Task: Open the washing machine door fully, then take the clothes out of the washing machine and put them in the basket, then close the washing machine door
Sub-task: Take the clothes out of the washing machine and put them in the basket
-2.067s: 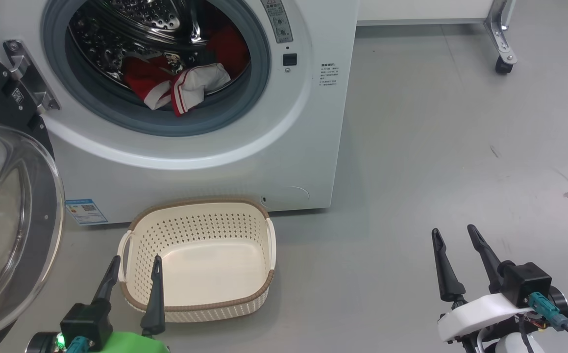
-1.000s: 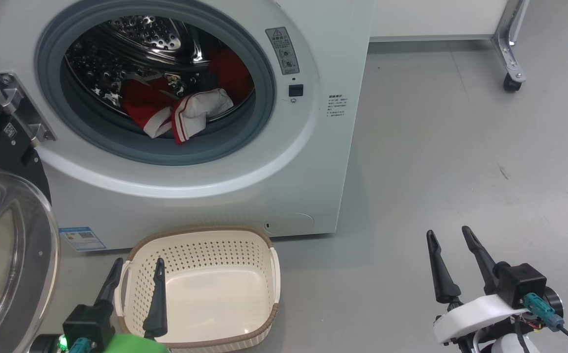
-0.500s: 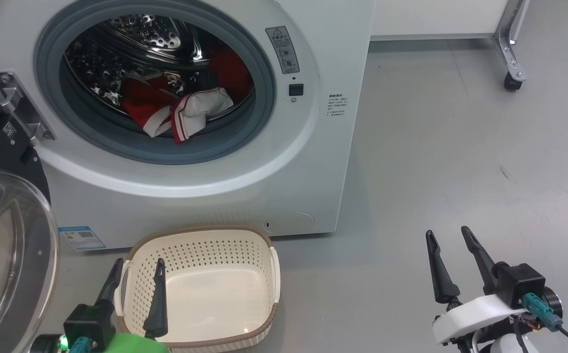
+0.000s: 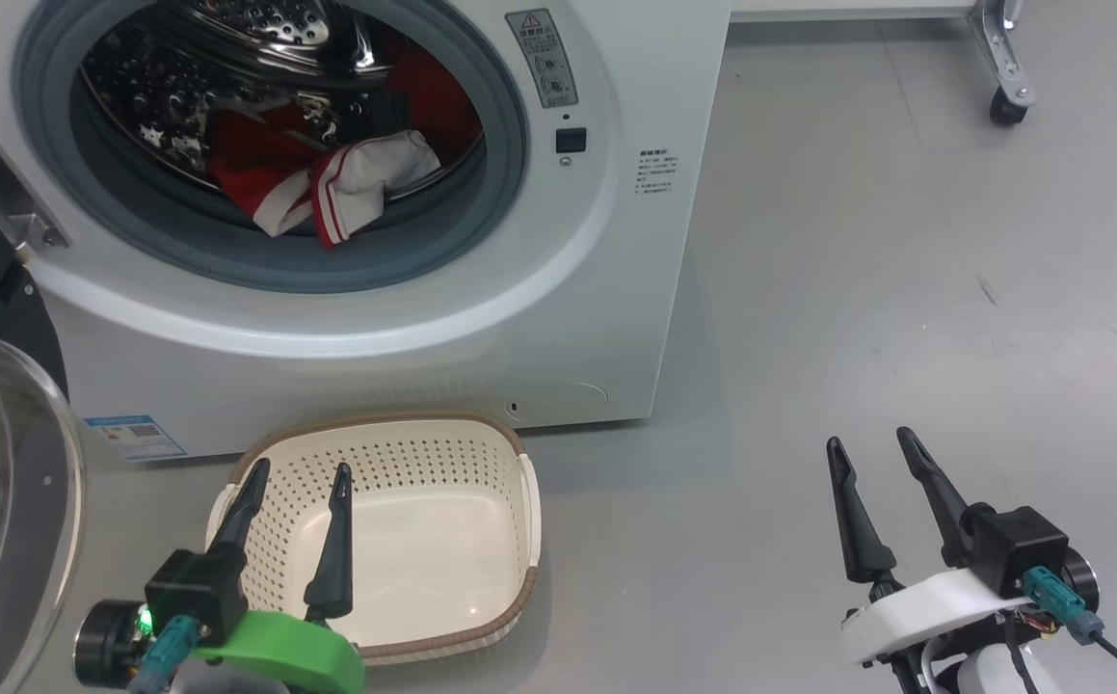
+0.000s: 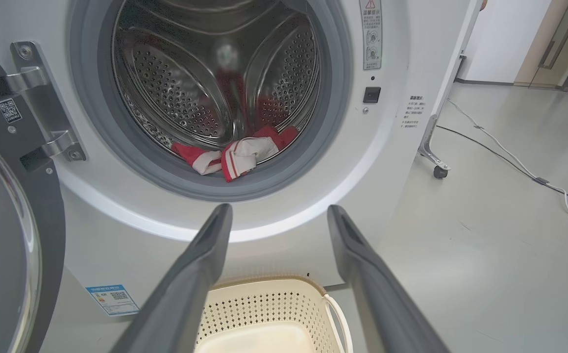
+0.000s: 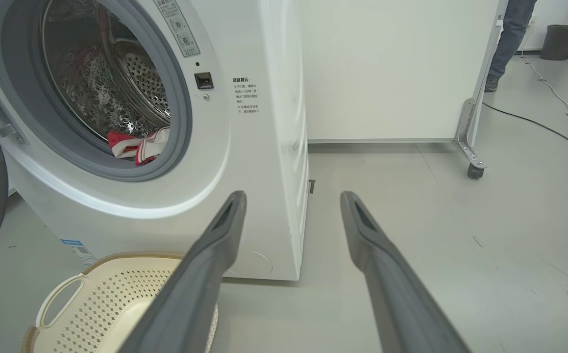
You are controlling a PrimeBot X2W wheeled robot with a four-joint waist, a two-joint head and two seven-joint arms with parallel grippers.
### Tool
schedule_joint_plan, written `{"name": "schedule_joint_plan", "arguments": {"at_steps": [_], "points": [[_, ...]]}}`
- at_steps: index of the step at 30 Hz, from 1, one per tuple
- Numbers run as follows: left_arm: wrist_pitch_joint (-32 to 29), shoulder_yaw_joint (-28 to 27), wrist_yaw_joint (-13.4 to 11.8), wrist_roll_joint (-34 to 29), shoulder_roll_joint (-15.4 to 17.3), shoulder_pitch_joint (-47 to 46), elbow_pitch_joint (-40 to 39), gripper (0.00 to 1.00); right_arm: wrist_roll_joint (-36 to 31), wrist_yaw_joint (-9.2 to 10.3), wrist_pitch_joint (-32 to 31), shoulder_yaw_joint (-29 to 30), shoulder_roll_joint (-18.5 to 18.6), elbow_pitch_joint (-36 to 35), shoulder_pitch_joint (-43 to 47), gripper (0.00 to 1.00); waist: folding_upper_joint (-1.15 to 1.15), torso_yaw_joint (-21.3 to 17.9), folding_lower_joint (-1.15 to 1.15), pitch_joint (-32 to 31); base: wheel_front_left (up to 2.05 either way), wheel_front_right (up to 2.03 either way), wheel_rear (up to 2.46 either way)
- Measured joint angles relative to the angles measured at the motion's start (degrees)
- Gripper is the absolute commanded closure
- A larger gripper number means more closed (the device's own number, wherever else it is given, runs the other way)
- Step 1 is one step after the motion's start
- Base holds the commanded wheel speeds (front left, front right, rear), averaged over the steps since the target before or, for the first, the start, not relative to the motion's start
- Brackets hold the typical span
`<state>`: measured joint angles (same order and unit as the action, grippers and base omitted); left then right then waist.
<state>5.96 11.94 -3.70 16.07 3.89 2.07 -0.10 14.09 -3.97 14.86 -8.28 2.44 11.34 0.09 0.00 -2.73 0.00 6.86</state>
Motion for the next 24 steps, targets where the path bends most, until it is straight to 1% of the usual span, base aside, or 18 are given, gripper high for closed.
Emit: {"name": "schedule_joint_plan", "arguments": {"at_steps": [10, 13, 15, 24], "points": [[-5.3, 0.5, 1.3, 2.5, -0.4, -6.0, 4.7, 0.0, 0.0, -0.09, 0.0, -0.5, 0.0, -2.1, -2.5, 0.0, 0.0, -1.3, 0.0, 5.6, 0.0, 0.0, 0.0], [-7.8, 0.3, 2.1, 3.6, -0.4, -8.9, 6.7, 0.0, 0.0, -0.3, 0.0, -1.1, 0.0, -2.6, -3.7, 0.0, 0.0, -1.8, 0.0, 7.9, 0.0, 0.0, 0.0], [-9.6, 0.0, 2.5, 4.1, -0.3, -11.0, 7.8, 0.0, 0.2, -0.48, 0.0, -1.3, 0.0, -3.2, -4.7, 0.0, 0.0, -2.3, 0.0, 9.4, 0.0, 0.0, 0.0], [-15.4, -3.6, 2.6, 6.6, 1.1, -23.1, 10.8, 0.0, 1.6, -0.52, 0.0, -2.5, 0.1, -4.5, -9.2, 0.0, 0.0, -4.6, 0.0, 16.4, 0.0, 0.0, 0.0]]}}
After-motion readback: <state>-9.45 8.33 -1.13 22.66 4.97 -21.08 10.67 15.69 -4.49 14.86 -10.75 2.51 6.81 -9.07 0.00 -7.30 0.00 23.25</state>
